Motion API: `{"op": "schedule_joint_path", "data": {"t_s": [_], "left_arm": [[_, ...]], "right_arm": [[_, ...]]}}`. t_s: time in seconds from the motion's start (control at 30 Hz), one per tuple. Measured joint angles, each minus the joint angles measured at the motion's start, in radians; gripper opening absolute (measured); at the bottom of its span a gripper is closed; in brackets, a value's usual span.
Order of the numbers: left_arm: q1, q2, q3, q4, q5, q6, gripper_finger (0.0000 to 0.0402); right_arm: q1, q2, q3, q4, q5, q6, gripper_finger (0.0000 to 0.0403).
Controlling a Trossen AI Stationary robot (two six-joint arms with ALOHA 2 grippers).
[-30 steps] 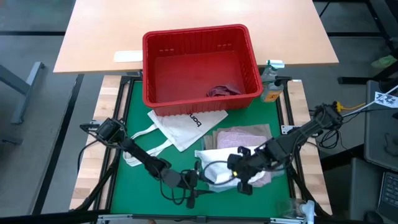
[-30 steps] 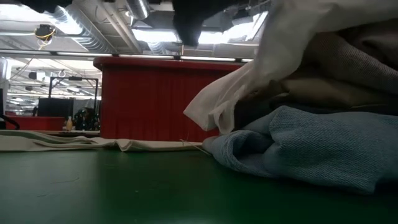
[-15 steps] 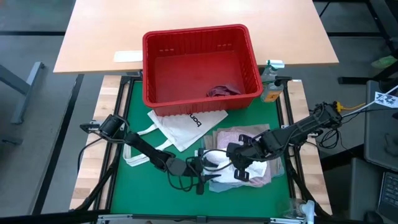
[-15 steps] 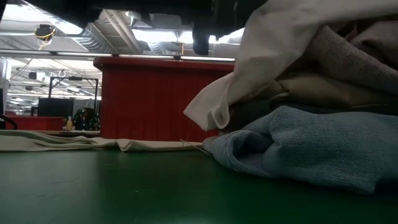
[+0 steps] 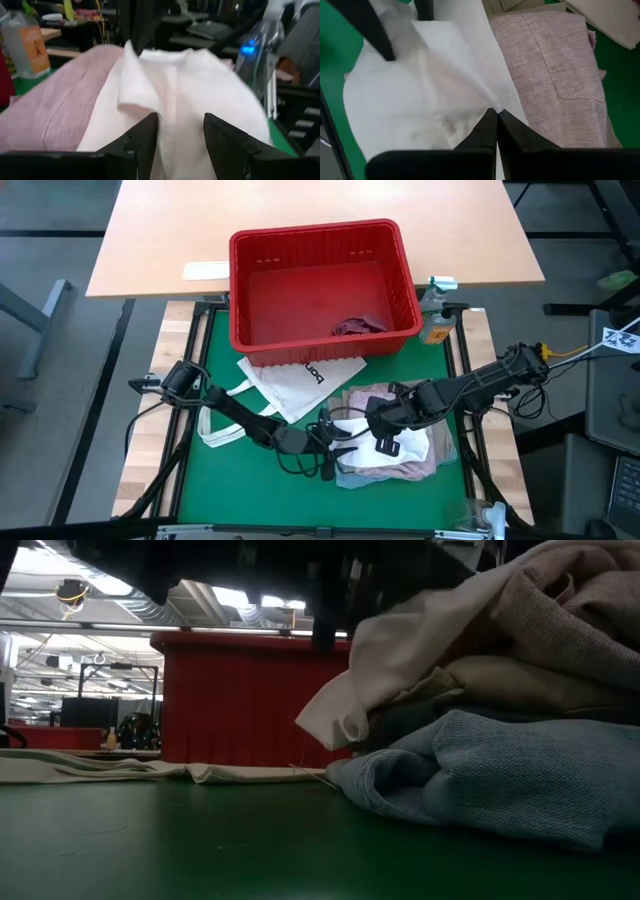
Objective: Fold laundry
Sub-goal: Fold the white underwear
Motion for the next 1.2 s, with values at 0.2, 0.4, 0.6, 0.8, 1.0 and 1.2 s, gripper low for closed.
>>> {"op": "schedule_joint_path", "data": {"t_s": [0.2, 0.4, 0.6, 0.8, 1.0, 1.2], "left_arm": [[0.0, 0.0, 0.0, -0.053, -0.015, 0.004, 0.0155], [0.005, 0.0, 0.0, -0.05, -0.018, 0.005, 0.0155], [0.01, 0.0, 0.0, -0.049, -0.009, -0.008, 0.0158], [0.01, 0.0, 0.0, -0.047, 0.046, -0.019, 0.019], [0.014, -0.003, 0.0, -0.048, 0.042, -0.019, 0.0216], [0.031, -0.038, 0.0, -0.051, 0.027, -0.018, 0.0212]], "right_arm": [[0.001, 0.001, 0.0, 0.0, -0.001, 0.0, 0.0005], [0.001, 0.001, 0.0, 0.002, -0.001, 0.0, 0.0005], [0.001, 0.001, 0.0, 0.006, -0.002, 0.0, 0.0005], [0.001, 0.001, 0.0, 0.005, -0.018, 0.0, 0.0048], [0.001, 0.001, 0.0, 0.0, -0.032, 0.0, 0.0121], [0.001, 0.001, 0.0, -0.003, -0.071, 0.0, 0.014]]}}
